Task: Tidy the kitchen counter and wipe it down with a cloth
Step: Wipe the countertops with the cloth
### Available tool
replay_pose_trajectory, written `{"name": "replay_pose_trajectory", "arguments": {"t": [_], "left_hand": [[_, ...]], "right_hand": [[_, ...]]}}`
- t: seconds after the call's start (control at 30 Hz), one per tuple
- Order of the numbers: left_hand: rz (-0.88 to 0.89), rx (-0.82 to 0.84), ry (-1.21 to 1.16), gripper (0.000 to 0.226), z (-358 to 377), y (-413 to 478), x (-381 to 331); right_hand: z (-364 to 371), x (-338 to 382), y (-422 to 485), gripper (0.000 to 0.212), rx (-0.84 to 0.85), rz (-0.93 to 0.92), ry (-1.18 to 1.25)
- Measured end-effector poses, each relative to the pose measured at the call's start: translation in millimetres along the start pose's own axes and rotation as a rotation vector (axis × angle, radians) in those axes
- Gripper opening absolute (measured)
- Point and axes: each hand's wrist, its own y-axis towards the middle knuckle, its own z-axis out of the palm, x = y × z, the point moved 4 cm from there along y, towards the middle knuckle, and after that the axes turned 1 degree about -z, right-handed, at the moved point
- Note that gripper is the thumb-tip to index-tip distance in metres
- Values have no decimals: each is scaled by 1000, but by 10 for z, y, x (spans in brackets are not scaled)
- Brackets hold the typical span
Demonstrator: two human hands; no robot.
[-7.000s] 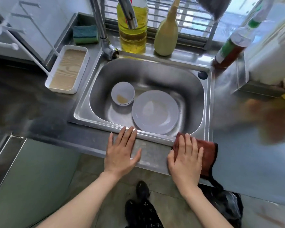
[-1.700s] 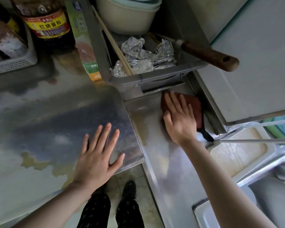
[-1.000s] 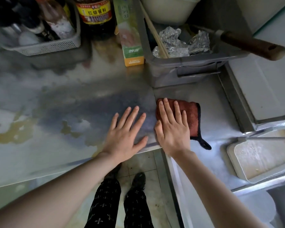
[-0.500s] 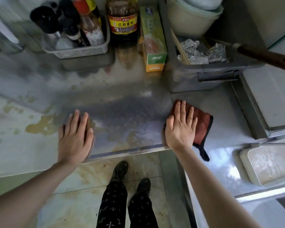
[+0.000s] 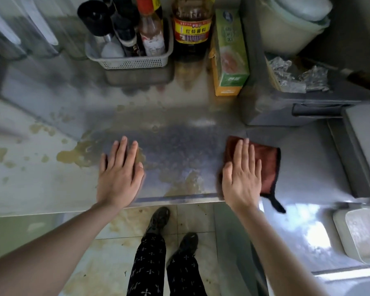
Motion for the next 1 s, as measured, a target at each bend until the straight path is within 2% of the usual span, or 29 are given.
{"name": "replay_pose_trajectory", "arguments": {"t": [0.03, 0.1, 0.23, 0.3, 0.37, 0.47, 0.53, 0.57, 0.7, 0.77, 0.93, 1.0], "left_hand": [[0, 2, -2, 58, 3, -1, 6], [-1, 6, -1, 58, 9, -4, 11], [-15, 4, -15, 58, 8, -7, 6], [-13, 6, -24, 58, 6, -7, 6], [-6, 8, -35, 57, 10, -5, 14], [-4, 10, -41, 58, 17, -4, 16], [-5, 16, -43, 58, 22, -4, 18], [-5, 18, -42, 58, 25, -1, 19], [-1, 23, -37, 58, 18, 6, 16], [5, 24, -40, 58, 10, 1, 19], [26, 30, -39, 58, 4, -7, 26], [21, 28, -44, 57, 8, -8, 28]], "right_hand": [[47, 115, -42, 68, -23, 110, 43], [212, 518, -193, 69, -41, 165, 74], [455, 1315, -408, 65, 9, -4, 153], [477, 1290, -378, 64, 71, -74, 148], [414, 1014, -326, 62, 39, -56, 94], [321, 666, -305, 65, -49, 178, 38], [356, 816, -360, 66, -64, 220, 40], [386, 971, -406, 65, -41, 152, 35], [469, 1270, -514, 62, 116, -366, -133], [423, 1068, -365, 62, 141, -421, -208], [296, 706, 89, 59, 78, -35, -186], [325, 879, 16, 59, 83, -37, -166]]}}
